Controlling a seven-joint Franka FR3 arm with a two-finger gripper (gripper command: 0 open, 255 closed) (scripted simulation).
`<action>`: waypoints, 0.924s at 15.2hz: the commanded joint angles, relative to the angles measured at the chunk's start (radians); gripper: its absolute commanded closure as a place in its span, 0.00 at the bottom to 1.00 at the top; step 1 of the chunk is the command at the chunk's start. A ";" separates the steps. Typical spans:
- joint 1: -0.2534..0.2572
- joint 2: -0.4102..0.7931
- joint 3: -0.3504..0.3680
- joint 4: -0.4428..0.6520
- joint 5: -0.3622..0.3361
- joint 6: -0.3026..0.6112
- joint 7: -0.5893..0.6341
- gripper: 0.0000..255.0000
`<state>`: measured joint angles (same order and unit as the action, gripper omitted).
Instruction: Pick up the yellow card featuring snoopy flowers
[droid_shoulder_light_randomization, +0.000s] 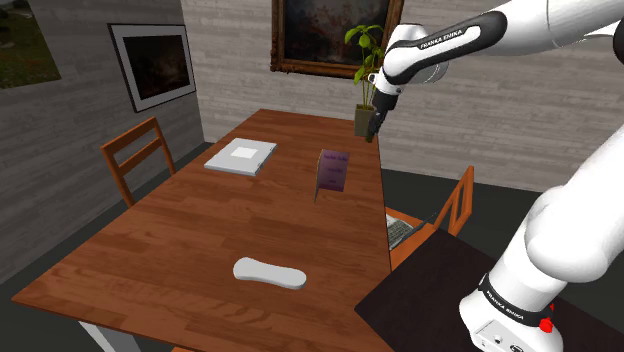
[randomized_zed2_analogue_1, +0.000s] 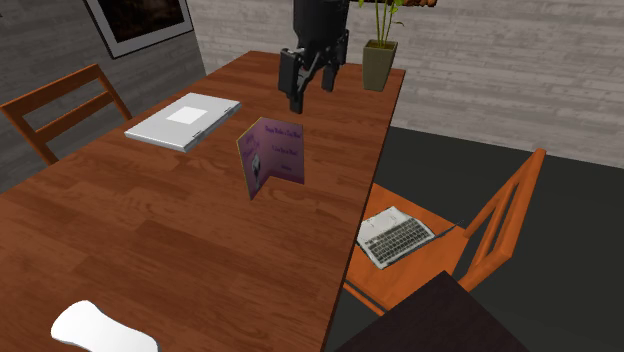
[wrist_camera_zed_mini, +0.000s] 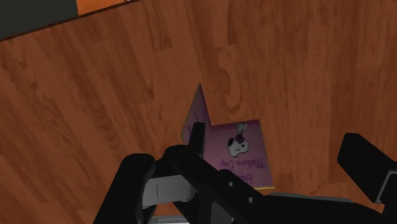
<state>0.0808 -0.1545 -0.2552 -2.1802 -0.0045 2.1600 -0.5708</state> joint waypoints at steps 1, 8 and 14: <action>0.004 0.082 -0.017 0.048 0.037 0.026 -0.072 0.00; -0.020 0.374 -0.017 0.271 0.178 0.058 -0.297 0.00; -0.068 0.604 0.025 0.498 0.252 0.034 -0.427 0.00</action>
<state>0.0199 0.4194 -0.2364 -1.7133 0.2392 2.1977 -0.9801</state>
